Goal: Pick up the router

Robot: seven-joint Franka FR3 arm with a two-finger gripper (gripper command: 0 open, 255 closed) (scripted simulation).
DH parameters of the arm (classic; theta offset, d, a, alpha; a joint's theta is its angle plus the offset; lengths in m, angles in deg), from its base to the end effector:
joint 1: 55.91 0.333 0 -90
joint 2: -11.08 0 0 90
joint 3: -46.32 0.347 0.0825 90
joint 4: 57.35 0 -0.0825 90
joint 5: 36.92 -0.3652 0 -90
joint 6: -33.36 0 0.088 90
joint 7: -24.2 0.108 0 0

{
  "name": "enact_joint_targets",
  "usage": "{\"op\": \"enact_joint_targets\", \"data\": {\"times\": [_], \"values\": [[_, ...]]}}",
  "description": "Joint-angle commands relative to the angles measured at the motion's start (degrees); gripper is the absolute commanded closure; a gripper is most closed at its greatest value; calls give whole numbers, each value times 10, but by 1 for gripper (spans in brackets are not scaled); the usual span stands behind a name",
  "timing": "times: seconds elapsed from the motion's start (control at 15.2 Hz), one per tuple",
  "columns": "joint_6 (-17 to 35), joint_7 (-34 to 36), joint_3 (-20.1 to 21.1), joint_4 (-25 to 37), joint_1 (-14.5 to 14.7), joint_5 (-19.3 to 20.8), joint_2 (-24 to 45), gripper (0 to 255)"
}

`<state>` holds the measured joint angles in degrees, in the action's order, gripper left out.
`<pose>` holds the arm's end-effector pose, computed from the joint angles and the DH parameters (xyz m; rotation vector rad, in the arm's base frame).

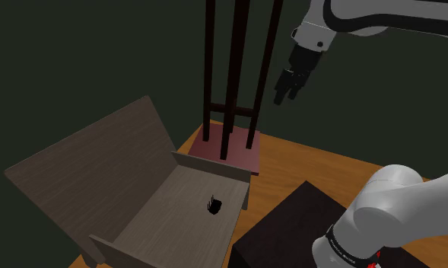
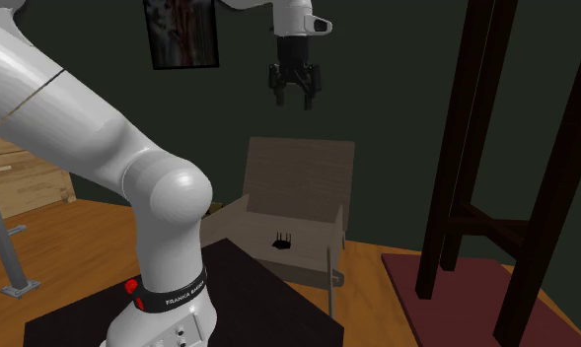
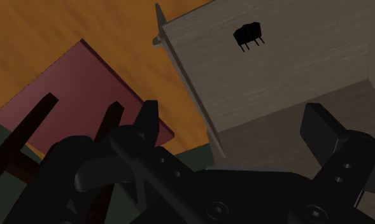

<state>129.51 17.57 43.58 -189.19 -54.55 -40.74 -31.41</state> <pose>0.2910 -0.0066 0.6345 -3.0409 -0.1507 -0.1893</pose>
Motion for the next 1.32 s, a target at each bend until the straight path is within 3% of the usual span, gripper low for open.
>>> {"op": "enact_joint_targets", "data": {"times": [0.0,0.66,1.25], "values": [[0,0,0,0,0,0,0,0],[202,20,53,-151,23,-12,42,0],[407,48,105,-223,42,-15,169,0]]}}
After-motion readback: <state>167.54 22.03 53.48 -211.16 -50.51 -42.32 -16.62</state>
